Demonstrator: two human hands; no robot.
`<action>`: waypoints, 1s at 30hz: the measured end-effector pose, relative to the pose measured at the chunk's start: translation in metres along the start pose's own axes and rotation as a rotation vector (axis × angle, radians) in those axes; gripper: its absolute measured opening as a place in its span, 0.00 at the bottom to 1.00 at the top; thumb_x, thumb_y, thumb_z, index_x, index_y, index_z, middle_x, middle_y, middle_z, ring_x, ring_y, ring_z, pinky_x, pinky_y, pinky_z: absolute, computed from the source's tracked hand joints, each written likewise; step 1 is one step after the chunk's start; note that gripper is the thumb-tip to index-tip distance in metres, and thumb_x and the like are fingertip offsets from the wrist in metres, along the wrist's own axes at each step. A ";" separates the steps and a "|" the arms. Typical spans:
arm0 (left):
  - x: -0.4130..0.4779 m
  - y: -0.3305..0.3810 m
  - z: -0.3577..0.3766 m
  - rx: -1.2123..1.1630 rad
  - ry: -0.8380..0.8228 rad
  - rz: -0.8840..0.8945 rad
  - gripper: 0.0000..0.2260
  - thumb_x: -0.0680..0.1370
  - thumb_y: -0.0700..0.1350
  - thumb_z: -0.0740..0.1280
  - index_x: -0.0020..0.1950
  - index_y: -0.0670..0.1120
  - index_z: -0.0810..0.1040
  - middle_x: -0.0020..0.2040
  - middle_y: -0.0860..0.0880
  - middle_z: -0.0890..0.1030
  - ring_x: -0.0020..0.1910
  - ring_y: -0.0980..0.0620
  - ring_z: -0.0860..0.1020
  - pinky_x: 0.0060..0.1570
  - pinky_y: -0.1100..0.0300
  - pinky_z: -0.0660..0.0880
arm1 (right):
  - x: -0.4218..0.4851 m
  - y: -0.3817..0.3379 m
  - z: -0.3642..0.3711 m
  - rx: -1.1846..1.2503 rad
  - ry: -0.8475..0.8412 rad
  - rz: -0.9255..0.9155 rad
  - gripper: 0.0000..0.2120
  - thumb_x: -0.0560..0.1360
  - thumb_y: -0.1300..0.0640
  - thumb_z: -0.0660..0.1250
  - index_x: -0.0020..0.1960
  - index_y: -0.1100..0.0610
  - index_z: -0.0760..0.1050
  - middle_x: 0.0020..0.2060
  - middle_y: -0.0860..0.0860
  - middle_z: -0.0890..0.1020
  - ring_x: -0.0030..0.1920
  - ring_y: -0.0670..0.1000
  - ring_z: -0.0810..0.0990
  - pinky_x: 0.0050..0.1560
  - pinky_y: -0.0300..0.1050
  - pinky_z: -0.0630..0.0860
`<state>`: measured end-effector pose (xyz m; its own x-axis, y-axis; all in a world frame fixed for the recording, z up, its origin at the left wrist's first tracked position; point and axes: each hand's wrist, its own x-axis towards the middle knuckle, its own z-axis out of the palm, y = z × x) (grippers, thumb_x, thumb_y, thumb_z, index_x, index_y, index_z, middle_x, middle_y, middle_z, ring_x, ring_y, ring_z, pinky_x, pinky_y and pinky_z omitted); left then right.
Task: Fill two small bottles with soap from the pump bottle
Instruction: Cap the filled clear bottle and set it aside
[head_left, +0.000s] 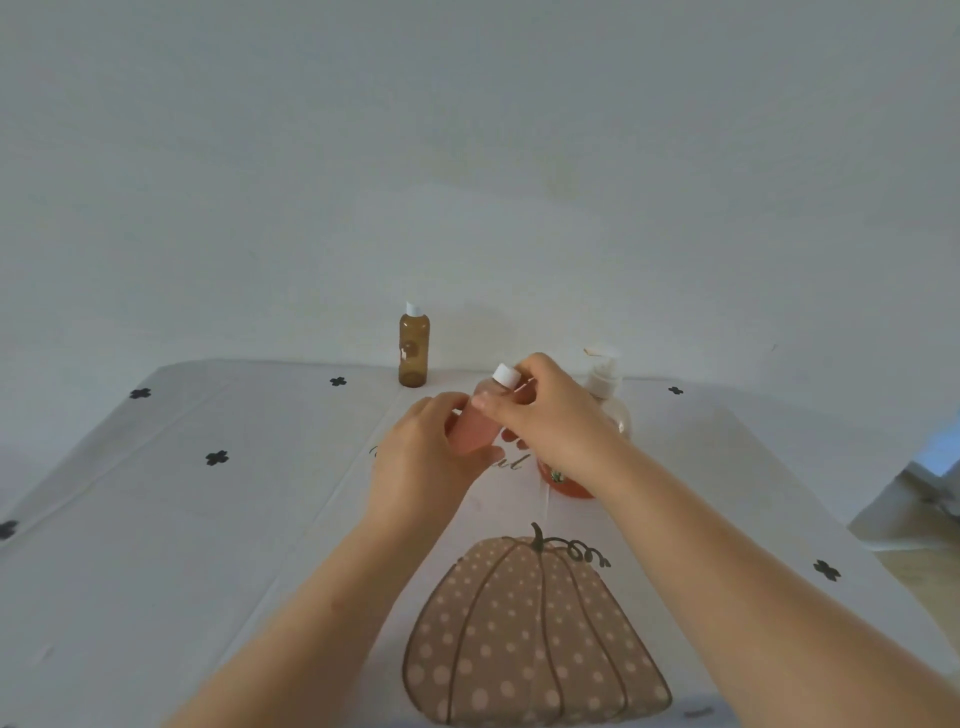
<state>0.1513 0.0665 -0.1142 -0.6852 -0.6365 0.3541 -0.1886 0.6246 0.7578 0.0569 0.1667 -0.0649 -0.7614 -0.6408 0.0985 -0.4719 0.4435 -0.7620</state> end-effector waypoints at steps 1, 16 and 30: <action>0.005 -0.002 -0.001 0.011 -0.012 0.006 0.19 0.69 0.50 0.77 0.57 0.53 0.78 0.45 0.57 0.79 0.40 0.55 0.79 0.37 0.65 0.71 | 0.005 -0.002 0.002 0.008 0.000 -0.003 0.16 0.73 0.40 0.72 0.53 0.46 0.71 0.47 0.45 0.82 0.46 0.49 0.85 0.53 0.56 0.83; 0.097 -0.047 0.021 -0.126 -0.289 -0.065 0.24 0.78 0.39 0.64 0.72 0.54 0.69 0.66 0.54 0.74 0.65 0.54 0.73 0.58 0.61 0.69 | 0.108 -0.021 0.031 0.011 0.111 0.044 0.15 0.80 0.62 0.61 0.66 0.55 0.67 0.58 0.52 0.77 0.51 0.52 0.79 0.37 0.40 0.71; 0.127 -0.062 0.036 -0.069 -0.410 -0.093 0.25 0.77 0.37 0.57 0.73 0.55 0.67 0.59 0.49 0.77 0.55 0.51 0.73 0.57 0.53 0.72 | 0.155 -0.007 0.056 -0.013 0.187 0.096 0.16 0.82 0.61 0.59 0.69 0.54 0.68 0.62 0.53 0.77 0.50 0.53 0.77 0.38 0.37 0.70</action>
<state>0.0505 -0.0366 -0.1356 -0.8930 -0.4477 0.0460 -0.2249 0.5326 0.8159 -0.0330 0.0294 -0.0797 -0.8718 -0.4681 0.1443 -0.3981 0.5054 -0.7656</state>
